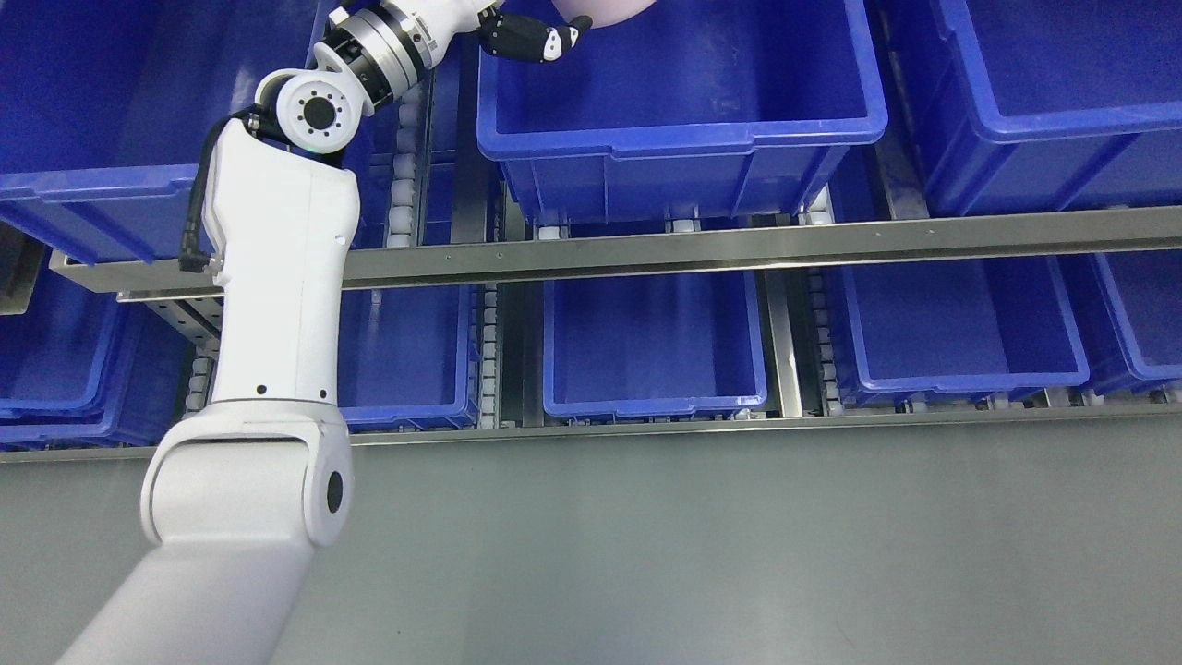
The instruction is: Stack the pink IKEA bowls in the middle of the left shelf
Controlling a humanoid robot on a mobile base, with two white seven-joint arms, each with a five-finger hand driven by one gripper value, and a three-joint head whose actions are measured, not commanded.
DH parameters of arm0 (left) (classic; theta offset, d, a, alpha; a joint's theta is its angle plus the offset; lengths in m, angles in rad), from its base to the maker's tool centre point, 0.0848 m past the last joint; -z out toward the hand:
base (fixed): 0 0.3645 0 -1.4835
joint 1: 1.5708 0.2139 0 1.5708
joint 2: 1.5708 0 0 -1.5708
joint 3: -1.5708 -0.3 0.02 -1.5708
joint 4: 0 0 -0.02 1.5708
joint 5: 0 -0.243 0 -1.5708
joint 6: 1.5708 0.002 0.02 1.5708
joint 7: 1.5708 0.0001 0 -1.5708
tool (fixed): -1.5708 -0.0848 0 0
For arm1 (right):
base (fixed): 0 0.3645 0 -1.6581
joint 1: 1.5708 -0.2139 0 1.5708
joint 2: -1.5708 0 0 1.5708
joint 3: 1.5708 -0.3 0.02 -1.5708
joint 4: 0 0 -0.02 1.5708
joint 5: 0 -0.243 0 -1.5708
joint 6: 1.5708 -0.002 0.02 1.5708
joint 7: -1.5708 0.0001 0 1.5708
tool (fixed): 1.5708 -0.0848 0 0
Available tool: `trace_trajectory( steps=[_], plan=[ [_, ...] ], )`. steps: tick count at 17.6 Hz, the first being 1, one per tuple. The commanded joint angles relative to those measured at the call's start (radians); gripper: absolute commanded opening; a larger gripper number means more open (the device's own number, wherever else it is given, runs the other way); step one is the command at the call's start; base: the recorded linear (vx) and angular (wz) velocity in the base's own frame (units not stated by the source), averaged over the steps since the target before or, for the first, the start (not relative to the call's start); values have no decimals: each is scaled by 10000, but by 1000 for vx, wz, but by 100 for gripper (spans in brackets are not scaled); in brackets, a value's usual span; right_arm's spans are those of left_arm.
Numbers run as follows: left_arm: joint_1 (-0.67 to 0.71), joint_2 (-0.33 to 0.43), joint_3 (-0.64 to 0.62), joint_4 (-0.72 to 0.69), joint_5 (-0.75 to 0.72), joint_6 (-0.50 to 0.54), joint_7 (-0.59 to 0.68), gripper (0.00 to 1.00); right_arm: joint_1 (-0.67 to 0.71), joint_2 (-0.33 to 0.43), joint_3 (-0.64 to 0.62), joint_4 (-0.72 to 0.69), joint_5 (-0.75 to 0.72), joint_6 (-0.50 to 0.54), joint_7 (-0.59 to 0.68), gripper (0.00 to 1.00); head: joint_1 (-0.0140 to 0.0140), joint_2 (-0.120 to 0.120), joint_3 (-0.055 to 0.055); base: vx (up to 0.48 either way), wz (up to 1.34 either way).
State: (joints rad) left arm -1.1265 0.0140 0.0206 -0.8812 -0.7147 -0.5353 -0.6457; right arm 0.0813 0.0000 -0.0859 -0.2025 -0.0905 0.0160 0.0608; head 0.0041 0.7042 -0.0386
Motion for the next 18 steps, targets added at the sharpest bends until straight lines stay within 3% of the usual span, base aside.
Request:
trace_trajectory(
  steps=[1,3,5,9,12,15,18],
  plan=[
    [-25,44,-175,1173,-1,15,76,25,0,-175,0,0,0,-7,6,100,0,0,0,0,0],
    [-25,44,-266,1173,-1,15,76,33,0,-175,0,0,0,-7,6,100,0,0,0,0,0],
    [-25,35,-390,1173,-1,30,107,47,0,-175,0,0,0,-7,6,100,0,0,0,0,0],
    [-55,35,190,1097,365,1178,1819,98,0,-175,0,0,0,-7,6,100,0,0,0,0,0],
    [97,35,2013,806,3116,1486,2560,100,0,-175,0,0,0,-7,5,100,0,0,0,0,0],
    [907,35,2662,-616,6110,2545,2729,100,0,-175,0,0,0,-7,6,100,0,0,0,0,0],
    [2561,35,2358,-2884,6764,2790,3815,100,0,-175,0,0,0,-7,6,100,0,0,0,0,0]
  ],
)
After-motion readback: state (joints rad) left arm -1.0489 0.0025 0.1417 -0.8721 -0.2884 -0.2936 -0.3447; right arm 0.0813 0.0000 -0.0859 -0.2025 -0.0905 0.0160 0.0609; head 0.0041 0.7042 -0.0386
